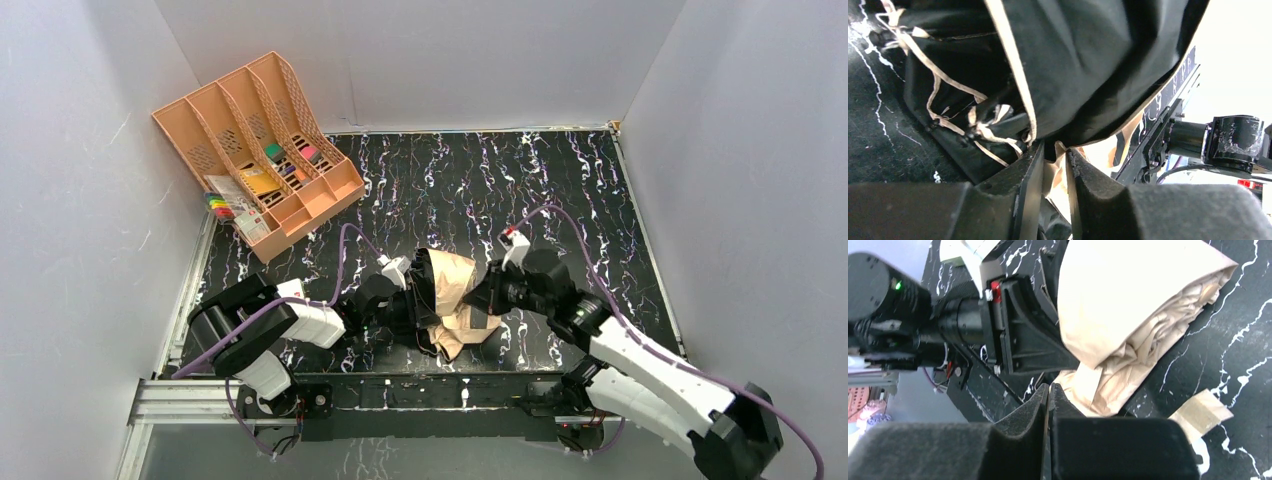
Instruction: Put away the umbrella
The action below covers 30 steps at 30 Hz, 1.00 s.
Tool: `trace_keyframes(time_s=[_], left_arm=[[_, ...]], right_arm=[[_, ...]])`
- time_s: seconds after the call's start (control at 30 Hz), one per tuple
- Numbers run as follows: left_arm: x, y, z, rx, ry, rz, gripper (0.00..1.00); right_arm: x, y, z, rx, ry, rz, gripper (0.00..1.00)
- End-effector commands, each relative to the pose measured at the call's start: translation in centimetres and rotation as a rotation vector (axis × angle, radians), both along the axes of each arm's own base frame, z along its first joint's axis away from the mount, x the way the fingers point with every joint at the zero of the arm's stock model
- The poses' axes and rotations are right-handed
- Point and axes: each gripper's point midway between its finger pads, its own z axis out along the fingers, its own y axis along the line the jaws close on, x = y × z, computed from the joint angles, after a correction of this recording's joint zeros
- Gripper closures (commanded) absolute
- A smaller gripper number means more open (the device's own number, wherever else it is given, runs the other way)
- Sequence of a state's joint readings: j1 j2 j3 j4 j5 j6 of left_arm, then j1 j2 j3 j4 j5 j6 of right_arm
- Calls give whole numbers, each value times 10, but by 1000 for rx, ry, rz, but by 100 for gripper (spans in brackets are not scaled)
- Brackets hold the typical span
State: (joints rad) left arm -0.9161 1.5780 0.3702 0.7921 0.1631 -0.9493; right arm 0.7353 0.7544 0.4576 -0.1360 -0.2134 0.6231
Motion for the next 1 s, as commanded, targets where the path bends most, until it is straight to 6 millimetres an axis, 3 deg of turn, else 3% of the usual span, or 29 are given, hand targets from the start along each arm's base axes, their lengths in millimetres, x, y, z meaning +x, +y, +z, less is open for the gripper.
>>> trace_keyframes(time_s=[0.0,0.2,0.4,0.53,0.7,0.8,0.97], left_arm=[[-19,36,-50,211,84,-6,80],[-20,36,-51,216,89,-11,94],[-21,35,-52,218,91,-22,97],[-22,36,-53,222,90,-29,98],[-23,33,-49,215,78,-49,99],[-22,31,-41,203,48,-62,93],[-16,33,-14,190,-26,-54,79]], right_arm=[[31,21,18,28,-21,-51,91],[54,56,17,109,3,-29,96],[61,73,-5,140,36,3,97],[63,72,-31,117,61,-17,98],[60,63,-78,43,120,-48,100],[54,57,-108,-19,166,-39,100],[47,43,-137,-96,220,-55,100]])
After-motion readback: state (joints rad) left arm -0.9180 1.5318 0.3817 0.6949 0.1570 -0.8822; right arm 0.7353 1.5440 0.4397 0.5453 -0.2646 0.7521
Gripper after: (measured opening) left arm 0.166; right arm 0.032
